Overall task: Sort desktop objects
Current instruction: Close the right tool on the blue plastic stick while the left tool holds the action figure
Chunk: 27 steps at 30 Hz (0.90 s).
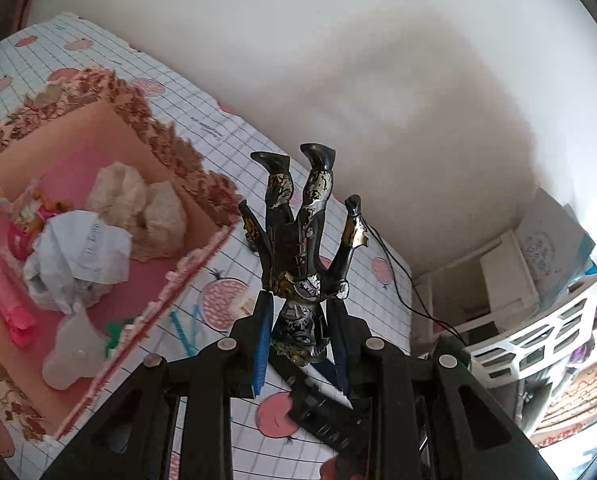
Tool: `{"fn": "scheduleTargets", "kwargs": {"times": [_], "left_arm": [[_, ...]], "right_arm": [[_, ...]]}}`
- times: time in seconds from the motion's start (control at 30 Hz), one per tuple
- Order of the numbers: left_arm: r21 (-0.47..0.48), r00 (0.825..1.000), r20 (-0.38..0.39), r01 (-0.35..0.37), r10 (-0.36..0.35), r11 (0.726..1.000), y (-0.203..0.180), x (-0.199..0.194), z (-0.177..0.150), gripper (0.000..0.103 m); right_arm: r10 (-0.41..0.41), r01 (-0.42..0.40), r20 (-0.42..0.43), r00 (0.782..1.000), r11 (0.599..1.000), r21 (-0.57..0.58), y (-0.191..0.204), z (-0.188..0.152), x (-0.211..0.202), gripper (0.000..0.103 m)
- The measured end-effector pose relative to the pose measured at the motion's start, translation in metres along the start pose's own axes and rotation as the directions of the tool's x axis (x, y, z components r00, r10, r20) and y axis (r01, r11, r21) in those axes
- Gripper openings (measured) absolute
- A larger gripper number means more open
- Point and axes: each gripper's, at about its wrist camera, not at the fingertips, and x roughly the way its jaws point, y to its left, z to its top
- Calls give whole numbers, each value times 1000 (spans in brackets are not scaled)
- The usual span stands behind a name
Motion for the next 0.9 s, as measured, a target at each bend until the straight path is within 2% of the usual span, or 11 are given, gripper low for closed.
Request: {"fn": "scheduleTargets", "kwargs": {"times": [0.17,0.23,0.27,0.3,0.37,0.5,0.67,0.77,0.9], "left_arm": [[-12,1000,21,0,1,1000,6,-16,3,28],[-20,1000,21,7,-6,1000,6,-17,1,28],[-23,1000,21,9,-8,1000,7,-17,0,28],[-25,1000,20,11,-10,1000,7,-18,-1,28],[-26,1000,21,12,-12,1000,7,-19,-2,28],[-27,1000,24,2,-2,1000,7,-20,-4,28],[-42,1000,23,-2,3,999,8,-20,-6,28],[-52,1000,23,-3,4,999,10,-20,-7,28],[-57,1000,26,-7,9,998,11,-21,-8,28]], "right_arm": [[-6,3,-22,1000,990,-138,38,-12,10,69],[-27,21,-34,999,985,-173,50,-16,14,60],[-30,22,-40,999,983,-181,53,-18,17,51],[-39,30,-45,998,982,-186,55,-19,20,46],[-68,56,-55,996,981,-187,56,-22,24,43],[-79,66,-62,995,980,-187,56,-23,30,28],[-66,53,-78,995,985,-162,52,-25,35,22],[-76,62,-83,994,984,-165,52,-27,38,8],[-73,61,-80,994,987,-146,49,-28,36,6]]}}
